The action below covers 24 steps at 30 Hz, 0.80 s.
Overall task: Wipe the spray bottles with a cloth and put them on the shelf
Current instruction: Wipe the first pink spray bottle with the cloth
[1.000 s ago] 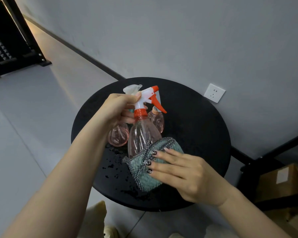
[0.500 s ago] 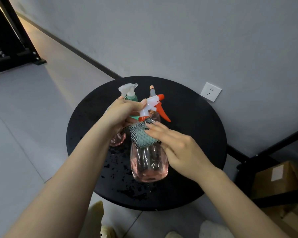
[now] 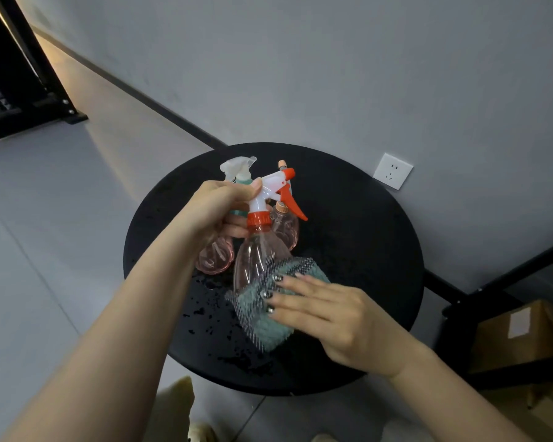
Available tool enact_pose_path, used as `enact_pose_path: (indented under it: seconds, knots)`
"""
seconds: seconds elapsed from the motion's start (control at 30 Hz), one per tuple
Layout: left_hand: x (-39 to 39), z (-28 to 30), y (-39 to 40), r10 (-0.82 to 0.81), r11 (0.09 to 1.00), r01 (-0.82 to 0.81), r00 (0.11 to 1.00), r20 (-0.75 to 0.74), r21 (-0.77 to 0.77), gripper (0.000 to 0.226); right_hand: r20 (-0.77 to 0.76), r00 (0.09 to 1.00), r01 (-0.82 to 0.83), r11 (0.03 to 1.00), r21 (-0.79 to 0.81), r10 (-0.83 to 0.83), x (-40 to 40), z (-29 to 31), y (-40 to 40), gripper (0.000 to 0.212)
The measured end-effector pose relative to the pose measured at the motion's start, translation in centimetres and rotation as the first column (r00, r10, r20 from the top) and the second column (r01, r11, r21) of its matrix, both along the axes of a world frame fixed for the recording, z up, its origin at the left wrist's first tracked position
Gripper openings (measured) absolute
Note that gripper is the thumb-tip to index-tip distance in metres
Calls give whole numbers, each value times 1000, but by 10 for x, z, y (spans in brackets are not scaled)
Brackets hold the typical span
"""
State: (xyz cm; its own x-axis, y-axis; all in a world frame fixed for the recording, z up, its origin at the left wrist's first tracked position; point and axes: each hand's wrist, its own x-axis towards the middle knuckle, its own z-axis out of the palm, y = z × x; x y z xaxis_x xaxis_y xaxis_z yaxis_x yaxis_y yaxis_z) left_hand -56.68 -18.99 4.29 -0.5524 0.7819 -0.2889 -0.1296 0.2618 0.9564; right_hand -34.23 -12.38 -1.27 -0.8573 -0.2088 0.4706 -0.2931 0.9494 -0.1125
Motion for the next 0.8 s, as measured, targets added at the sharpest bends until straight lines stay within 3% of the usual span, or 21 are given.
enact_pose_path:
  seconds: [0.17,0.3,0.6,0.8]
  knots:
    - [8,-4,3,-19,1000,19,1000,-2,-5,27,31,987,161,947,-278,-159,-19,7,2,57]
    - [11,-8,7,-43,998,42,999,-29,-46,25,118,946,322,836,-443,-302,-26,9,-5,53]
    - [9,-2,5,13,1000,-14,1000,8,22,26,49,994,110,968,-226,-102,0,8,3,49]
    - [1,-2,3,31,999,-31,999,10,9,29,37,998,46,996,-77,-44,2,3,-1,39]
